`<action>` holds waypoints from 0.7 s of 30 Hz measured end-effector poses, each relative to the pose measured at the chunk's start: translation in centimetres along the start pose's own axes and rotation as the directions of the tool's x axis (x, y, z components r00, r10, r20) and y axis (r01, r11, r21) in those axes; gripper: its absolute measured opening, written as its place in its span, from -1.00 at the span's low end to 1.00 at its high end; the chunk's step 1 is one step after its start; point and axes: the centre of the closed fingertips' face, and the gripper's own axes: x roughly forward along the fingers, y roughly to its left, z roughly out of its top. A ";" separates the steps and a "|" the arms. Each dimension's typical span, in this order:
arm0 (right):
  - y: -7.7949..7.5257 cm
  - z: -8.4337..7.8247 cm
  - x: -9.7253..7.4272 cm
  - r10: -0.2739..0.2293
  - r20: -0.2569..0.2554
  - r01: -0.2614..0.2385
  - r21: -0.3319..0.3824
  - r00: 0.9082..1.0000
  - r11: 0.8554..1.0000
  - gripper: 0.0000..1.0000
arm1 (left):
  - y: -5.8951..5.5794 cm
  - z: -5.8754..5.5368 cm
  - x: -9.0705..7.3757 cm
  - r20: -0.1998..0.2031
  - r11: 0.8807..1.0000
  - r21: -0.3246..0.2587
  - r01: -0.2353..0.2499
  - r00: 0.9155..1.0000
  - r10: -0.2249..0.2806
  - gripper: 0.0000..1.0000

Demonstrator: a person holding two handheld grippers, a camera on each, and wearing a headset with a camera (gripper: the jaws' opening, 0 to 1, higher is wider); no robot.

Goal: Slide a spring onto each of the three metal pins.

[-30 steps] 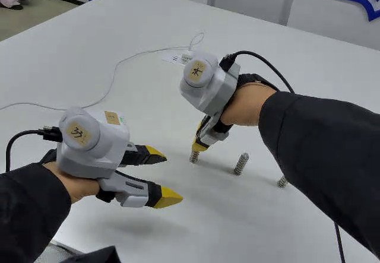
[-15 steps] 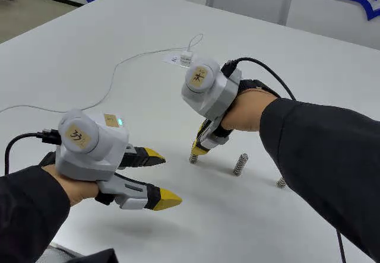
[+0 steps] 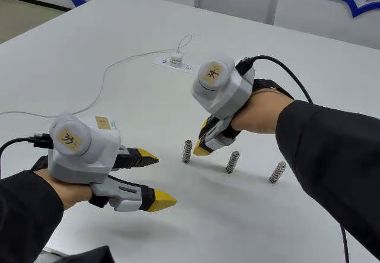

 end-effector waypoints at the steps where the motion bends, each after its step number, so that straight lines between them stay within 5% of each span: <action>1: 0.1 -0.1 -0.1 -0.001 0.008 0.001 0.008 1.000 1.000 -0.56 | 0.0 0.0 0.0 0.000 1.000 0.001 -0.001 1.000 0.001 0.13; 21: 2.3 -3.7 -3.4 -0.075 0.160 0.048 0.167 0.984 0.985 -0.55 | -0.4 0.2 0.1 -0.001 1.000 0.007 0.004 1.000 -0.004 0.21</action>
